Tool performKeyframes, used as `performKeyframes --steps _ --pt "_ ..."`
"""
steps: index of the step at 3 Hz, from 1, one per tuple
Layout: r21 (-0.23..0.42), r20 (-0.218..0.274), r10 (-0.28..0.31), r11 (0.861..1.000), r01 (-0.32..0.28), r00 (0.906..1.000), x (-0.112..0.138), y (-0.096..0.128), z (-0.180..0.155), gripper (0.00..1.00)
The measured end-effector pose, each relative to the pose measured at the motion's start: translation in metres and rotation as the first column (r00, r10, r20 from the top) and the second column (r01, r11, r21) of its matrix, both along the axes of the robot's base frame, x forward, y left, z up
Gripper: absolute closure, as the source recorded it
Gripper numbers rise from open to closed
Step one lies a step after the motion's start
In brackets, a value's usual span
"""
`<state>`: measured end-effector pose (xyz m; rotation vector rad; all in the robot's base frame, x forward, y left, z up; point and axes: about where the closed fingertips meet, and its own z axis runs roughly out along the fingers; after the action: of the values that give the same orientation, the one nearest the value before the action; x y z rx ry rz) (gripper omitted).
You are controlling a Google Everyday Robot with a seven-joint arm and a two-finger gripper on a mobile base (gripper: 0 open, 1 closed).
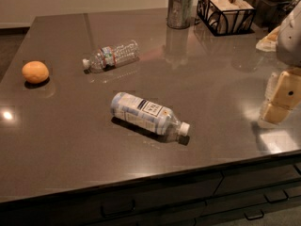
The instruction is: Place blue plastic bottle upright
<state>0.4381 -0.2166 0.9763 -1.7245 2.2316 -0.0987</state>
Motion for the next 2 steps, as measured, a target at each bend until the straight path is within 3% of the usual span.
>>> performKeyframes --steps 2 --pt "0.026 -0.025 -0.021 0.999 0.021 0.9995 0.0081 -0.0001 -0.0002 0.0"
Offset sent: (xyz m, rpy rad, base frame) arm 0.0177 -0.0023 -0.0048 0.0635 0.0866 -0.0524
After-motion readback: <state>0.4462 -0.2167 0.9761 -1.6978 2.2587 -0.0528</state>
